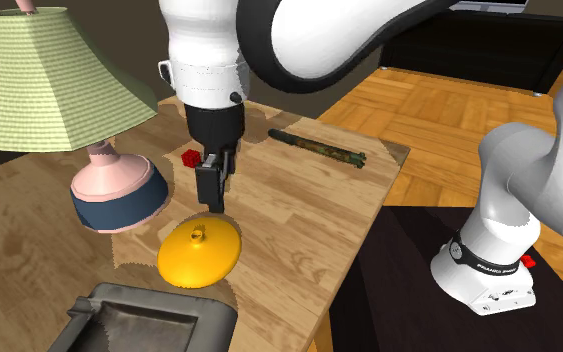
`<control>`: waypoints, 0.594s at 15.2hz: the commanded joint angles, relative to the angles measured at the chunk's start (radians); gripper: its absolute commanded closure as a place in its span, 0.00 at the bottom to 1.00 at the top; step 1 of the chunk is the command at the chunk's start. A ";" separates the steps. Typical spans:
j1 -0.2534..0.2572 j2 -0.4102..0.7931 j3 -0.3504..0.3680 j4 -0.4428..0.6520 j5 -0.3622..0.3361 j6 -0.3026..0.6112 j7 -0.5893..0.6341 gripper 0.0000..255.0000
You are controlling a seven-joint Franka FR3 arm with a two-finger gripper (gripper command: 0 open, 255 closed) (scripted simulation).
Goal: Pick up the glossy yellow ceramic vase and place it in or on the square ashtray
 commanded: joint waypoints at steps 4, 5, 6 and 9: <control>0.009 0.190 0.009 0.149 0.013 0.024 0.039 0.00; 0.012 0.230 0.011 0.184 0.016 0.026 0.046 0.00; 0.012 0.236 0.011 0.190 0.016 0.026 0.048 0.00; 0.013 0.250 0.010 0.167 0.014 0.062 0.049 0.00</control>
